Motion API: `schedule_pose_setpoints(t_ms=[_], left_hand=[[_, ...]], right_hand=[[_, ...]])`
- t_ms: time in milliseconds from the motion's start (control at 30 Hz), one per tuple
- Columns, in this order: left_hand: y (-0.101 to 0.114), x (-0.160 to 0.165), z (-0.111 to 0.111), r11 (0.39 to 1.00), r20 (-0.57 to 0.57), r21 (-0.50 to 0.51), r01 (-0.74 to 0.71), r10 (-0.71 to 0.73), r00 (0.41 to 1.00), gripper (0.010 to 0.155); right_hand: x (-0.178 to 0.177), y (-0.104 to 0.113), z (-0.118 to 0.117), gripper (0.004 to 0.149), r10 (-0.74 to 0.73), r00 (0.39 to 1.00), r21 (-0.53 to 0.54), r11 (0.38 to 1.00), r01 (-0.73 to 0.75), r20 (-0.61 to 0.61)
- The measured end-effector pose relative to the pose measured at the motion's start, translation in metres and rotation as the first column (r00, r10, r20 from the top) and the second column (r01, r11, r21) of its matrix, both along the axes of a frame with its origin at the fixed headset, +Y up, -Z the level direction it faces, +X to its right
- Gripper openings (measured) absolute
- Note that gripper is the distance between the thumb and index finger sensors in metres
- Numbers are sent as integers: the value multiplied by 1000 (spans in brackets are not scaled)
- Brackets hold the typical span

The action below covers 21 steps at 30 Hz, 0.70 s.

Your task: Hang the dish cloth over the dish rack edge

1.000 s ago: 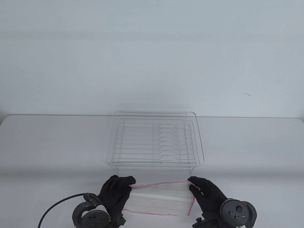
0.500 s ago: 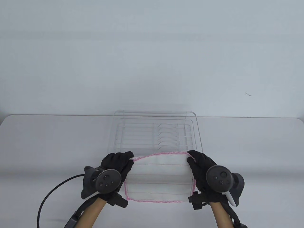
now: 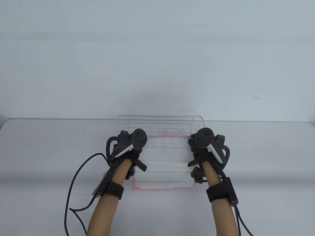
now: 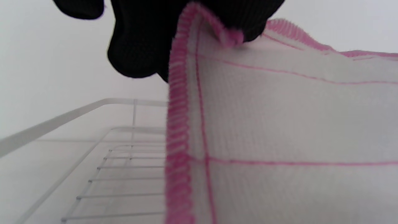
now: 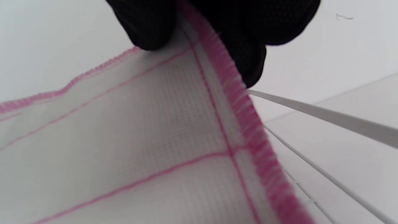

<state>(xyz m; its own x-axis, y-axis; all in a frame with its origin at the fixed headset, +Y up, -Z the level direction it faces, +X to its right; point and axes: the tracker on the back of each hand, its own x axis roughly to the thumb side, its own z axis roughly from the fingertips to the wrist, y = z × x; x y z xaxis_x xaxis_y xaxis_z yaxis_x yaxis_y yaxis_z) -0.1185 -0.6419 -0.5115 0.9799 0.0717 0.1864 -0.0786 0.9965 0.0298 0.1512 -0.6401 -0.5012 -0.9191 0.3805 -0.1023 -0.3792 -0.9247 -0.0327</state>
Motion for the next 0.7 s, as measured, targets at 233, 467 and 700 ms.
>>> schedule_pose_setpoints(t_ms=[233,467,700], left_hand=[[-35,13,-23,984,14,-132,115,-114,993,38],[-27,4,-17,996,0,-83,-13,13,1000,54],[11,-4,32,994,71,18,-112,110,991,56]], right_hand=[[-4,-32,-27,36,69,998,-133,989,-70,-9],[1,-35,-17,58,-8,999,-99,995,5,-32],[-10,7,37,58,68,988,46,997,-62,-139]])
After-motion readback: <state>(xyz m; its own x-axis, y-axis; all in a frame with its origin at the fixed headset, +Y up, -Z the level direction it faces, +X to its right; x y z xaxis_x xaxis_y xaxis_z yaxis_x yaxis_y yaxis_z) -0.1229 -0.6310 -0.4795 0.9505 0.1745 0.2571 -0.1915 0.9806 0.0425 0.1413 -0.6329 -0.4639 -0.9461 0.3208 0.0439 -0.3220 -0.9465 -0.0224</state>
